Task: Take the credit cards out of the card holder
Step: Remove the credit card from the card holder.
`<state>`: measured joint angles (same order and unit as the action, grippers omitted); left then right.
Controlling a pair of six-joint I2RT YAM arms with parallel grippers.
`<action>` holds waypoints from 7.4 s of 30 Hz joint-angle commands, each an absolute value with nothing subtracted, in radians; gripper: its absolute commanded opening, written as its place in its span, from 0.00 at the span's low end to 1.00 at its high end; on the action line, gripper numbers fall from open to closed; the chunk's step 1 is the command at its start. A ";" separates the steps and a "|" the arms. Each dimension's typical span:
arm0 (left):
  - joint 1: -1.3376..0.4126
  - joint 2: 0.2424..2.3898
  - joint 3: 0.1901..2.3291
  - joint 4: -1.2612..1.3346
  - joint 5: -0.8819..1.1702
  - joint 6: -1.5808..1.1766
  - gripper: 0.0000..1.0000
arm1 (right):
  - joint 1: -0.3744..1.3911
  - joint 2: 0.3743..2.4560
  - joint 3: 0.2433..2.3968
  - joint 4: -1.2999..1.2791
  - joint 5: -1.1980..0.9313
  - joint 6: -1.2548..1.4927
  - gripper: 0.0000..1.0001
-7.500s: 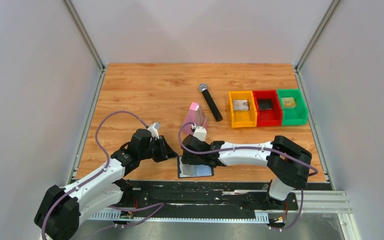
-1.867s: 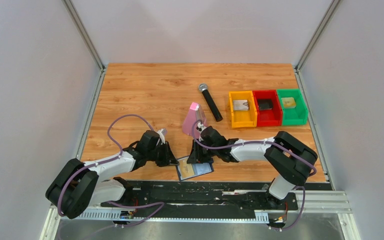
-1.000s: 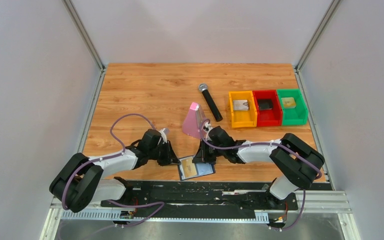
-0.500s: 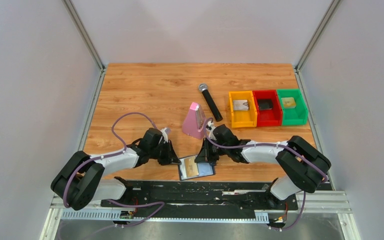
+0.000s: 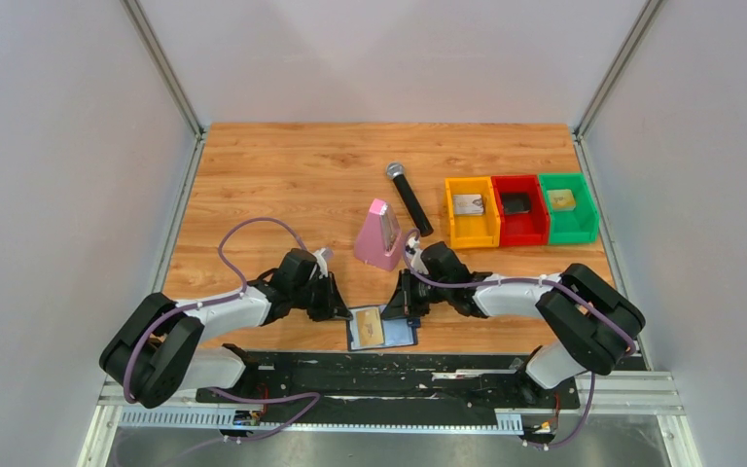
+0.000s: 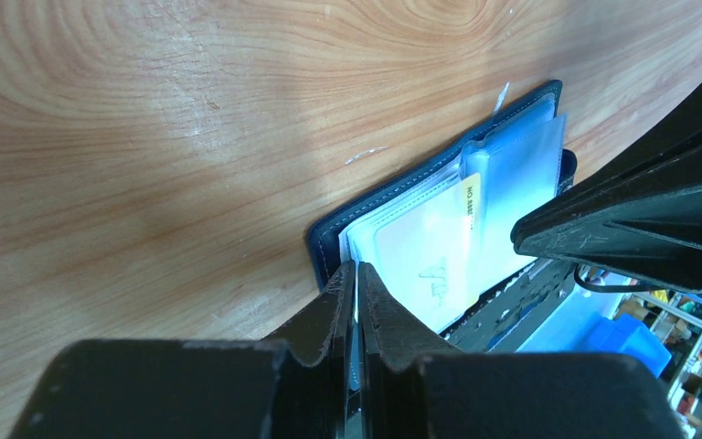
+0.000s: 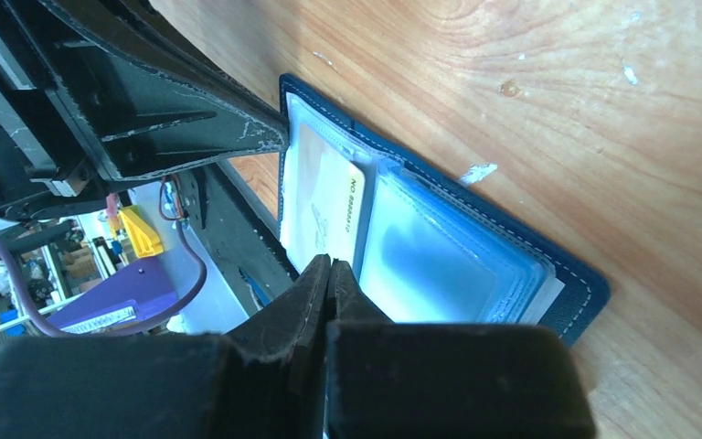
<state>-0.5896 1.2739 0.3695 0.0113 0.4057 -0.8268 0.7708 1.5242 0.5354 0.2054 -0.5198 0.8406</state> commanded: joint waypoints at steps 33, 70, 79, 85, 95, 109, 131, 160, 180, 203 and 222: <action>-0.592 1.286 0.338 -0.005 0.349 -0.801 0.12 | 0.882 1.643 0.677 0.071 -0.295 0.856 0.25; -0.592 1.331 0.357 -0.025 0.335 -0.782 0.11 | 0.795 1.582 0.538 0.298 -0.470 0.858 0.20; -0.592 1.347 0.359 -0.010 0.346 -0.786 0.10 | 0.795 1.610 0.544 0.309 -0.471 0.856 0.18; -0.591 1.345 0.358 -0.010 0.344 -0.786 0.10 | 0.795 1.632 0.529 0.353 -0.492 0.867 0.05; -0.591 1.351 0.359 -0.023 0.327 -0.779 0.08 | 0.772 1.589 0.481 0.392 -0.520 0.857 0.00; -0.592 1.333 0.372 -0.051 0.322 -0.767 0.08 | 0.725 1.431 0.469 0.205 -0.503 0.765 0.00; -0.592 1.052 0.510 0.016 0.689 -0.706 0.53 | 0.672 1.126 0.637 -0.164 -0.751 0.546 0.00; -0.715 1.172 0.538 0.326 0.960 -0.794 0.22 | 0.674 1.098 0.680 -0.118 -0.957 0.571 0.00; -0.715 0.929 0.412 0.477 0.520 -1.091 0.00 | 0.667 0.774 0.520 -0.018 -0.493 0.959 0.70; -0.715 0.766 0.417 0.328 0.535 -1.009 0.52 | 0.632 0.897 0.603 0.069 -0.832 0.746 0.00; -0.715 0.838 0.442 0.342 0.668 -0.975 0.00 | 0.630 0.972 0.704 -0.146 -0.897 0.659 0.41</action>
